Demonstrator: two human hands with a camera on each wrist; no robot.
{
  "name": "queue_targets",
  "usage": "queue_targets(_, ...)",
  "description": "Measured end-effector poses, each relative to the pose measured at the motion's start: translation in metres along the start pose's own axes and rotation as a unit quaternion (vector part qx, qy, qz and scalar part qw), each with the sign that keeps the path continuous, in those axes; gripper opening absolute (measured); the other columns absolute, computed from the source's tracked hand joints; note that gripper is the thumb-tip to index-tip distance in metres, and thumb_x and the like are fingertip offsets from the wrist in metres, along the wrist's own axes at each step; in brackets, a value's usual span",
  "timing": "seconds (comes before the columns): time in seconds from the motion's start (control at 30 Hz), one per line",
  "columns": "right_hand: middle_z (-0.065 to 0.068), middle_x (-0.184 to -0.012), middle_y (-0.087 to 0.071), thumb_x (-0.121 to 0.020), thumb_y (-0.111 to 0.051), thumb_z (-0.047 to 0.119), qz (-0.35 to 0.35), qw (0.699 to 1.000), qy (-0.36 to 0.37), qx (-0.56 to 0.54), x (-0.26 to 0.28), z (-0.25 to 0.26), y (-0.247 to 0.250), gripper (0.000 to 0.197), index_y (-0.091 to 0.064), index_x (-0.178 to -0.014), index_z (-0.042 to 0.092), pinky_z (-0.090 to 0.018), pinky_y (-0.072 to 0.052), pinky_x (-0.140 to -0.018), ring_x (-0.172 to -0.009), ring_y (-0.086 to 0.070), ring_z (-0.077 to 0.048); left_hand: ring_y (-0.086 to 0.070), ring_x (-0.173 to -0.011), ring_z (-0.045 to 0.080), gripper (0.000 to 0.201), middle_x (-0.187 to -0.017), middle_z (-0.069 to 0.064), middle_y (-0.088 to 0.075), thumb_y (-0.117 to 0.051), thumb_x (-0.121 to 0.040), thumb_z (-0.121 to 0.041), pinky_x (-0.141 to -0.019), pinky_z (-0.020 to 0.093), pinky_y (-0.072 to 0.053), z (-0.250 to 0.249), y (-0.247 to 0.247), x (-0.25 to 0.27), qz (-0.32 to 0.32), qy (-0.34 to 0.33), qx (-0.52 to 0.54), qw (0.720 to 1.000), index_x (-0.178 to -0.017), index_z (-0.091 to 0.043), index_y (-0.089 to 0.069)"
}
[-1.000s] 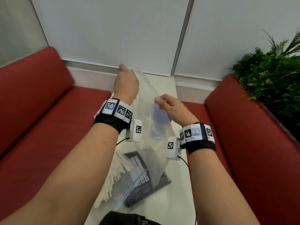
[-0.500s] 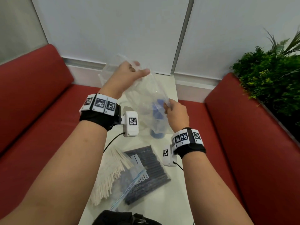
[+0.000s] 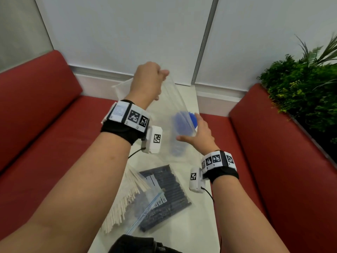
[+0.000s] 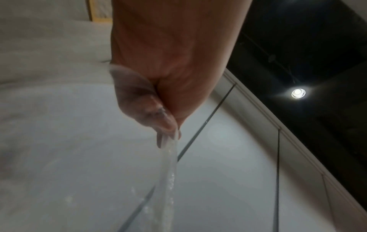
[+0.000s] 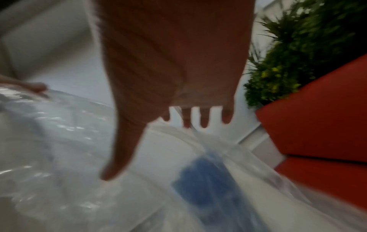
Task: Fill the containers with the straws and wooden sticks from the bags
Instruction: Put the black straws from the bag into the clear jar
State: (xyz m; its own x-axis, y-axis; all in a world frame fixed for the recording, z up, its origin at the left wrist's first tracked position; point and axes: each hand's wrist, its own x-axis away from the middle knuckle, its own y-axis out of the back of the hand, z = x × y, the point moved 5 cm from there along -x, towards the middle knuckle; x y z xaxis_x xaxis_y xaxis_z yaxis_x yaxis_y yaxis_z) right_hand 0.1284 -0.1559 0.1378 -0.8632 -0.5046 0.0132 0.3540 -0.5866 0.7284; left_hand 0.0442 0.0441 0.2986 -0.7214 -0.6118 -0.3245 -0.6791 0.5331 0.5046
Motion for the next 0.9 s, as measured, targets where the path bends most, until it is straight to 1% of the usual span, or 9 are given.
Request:
queue_targets(0.13, -0.001, -0.125, -0.067, -0.078, -0.086, 0.024, 0.021, 0.987, 0.087, -0.135, -0.005, 0.034, 0.0, 0.067, -0.056, -0.136, 0.015, -0.023, -0.048, -0.099, -0.116, -0.062, -0.016, -0.06, -0.047, 0.017, 0.029, -0.064, 0.009, -0.069, -0.064, -0.092, -0.032, -0.047, 0.027, -0.048, -0.019, -0.02, 0.012, 0.099, -0.075, 0.169, 0.978, -0.092, -0.004, -0.068)
queue_targets(0.2, -0.011, -0.092, -0.075, -0.09, -0.074, 0.014, -0.002, 0.977, 0.087, -0.196, -0.009, 0.032, 0.008, 0.012, -0.075, -0.101, 0.008, -0.037, -0.057, -0.088, -0.086, -0.07, -0.027, -0.07, -0.081, 0.013, 0.026, -0.089, 0.002, -0.075, -0.062, -0.092, -0.039, -0.082, 0.034, -0.056, -0.018, 0.004, 0.008, 0.014, -0.166, 0.217, 0.962, -0.1, -0.017, -0.071)
queue_targets(0.27, -0.011, -0.082, -0.071, -0.096, -0.067, 0.013, -0.013, 0.943, 0.079, -0.323, -0.014, 0.022, 0.019, 0.014, -0.078, -0.088, 0.016, -0.038, -0.057, -0.079, -0.074, -0.066, -0.024, -0.063, -0.106, 0.002, 0.035, -0.11, -0.01, -0.07, -0.057, -0.092, -0.053, -0.099, 0.029, -0.048, -0.002, 0.038, 0.003, -0.165, -0.217, 0.185, 0.944, -0.111, -0.025, -0.068)
queue_targets(0.33, -0.007, -0.08, -0.07, -0.097, -0.066, 0.021, -0.01, 0.908, 0.073, -0.412, -0.019, 0.012, 0.032, 0.013, -0.079, -0.095, 0.02, -0.037, -0.056, -0.075, -0.072, -0.065, -0.02, -0.048, -0.127, 0.001, 0.062, -0.135, -0.013, -0.055, -0.056, -0.085, -0.068, -0.11, 0.028, -0.037, 0.027, 0.046, -0.009, -0.182, -0.16, 0.138, 0.96, -0.133, -0.028, -0.053)
queue_targets(0.4, 0.0, -0.076, -0.07, -0.093, -0.07, 0.034, -0.017, 0.889, 0.082, -0.449, -0.025, 0.006, 0.043, 0.016, -0.079, -0.102, 0.024, -0.033, -0.057, -0.073, -0.068, -0.066, -0.015, -0.034, -0.141, 0.013, 0.104, -0.154, -0.006, -0.035, -0.053, -0.07, -0.085, -0.116, 0.042, -0.028, 0.066, 0.02, -0.013, 0.005, 0.007, 0.111, 0.994, -0.151, -0.029, -0.023)
queue_targets(0.53, 0.001, -0.083, -0.069, -0.087, -0.077, 0.042, -0.035, 0.872, 0.071, -0.483, -0.03, -0.009, 0.047, 0.03, -0.077, -0.11, 0.023, -0.03, -0.058, -0.077, -0.075, -0.066, -0.013, -0.066, -0.108, 0.024, 0.098, -0.129, 0.009, -0.06, -0.067, -0.074, -0.068, -0.095, 0.044, -0.052, 0.105, -0.039, 0.019, 0.275, 0.134, 0.2, 0.931, -0.148, -0.013, -0.031)
queue_targets(0.67, -0.013, -0.093, -0.066, -0.085, -0.078, 0.04, -0.071, 0.859, 0.016, -0.506, -0.026, -0.041, 0.046, 0.033, -0.077, -0.109, 0.016, -0.037, -0.052, -0.077, -0.082, -0.061, -0.026, -0.06, -0.065, 0.016, 0.024, -0.083, 0.006, -0.065, -0.071, -0.087, -0.018, -0.057, 0.023, -0.054, 0.121, -0.048, 0.019, 0.17, 0.16, 0.331, 0.914, -0.105, -0.002, -0.066)
queue_targets(0.83, -0.016, -0.126, -0.066, -0.076, -0.086, 0.047, 0.064, 0.86, -0.035, -0.506, -0.02, -0.05, 0.032, 0.069, -0.064, -0.132, 0.014, -0.045, -0.052, -0.096, -0.107, -0.065, -0.034, -0.065, -0.055, 0.022, 0.028, -0.086, 0.011, -0.068, -0.06, -0.096, -0.022, -0.061, 0.037, -0.059, 0.114, -0.046, 0.015, 0.178, 0.15, 0.37, 0.899, -0.12, -0.007, -0.057)
queue_targets(0.9, -0.013, -0.117, -0.072, -0.071, -0.091, 0.033, 0.131, 0.864, -0.051, -0.484, -0.012, -0.051, 0.025, 0.069, -0.064, -0.133, 0.019, -0.038, -0.058, -0.081, -0.093, -0.071, -0.027, -0.07, -0.071, 0.031, 0.034, -0.105, 0.017, -0.07, -0.054, -0.099, -0.025, -0.069, 0.038, -0.06, 0.114, -0.046, 0.017, 0.216, 0.157, 0.383, 0.884, -0.13, -0.011, -0.052)
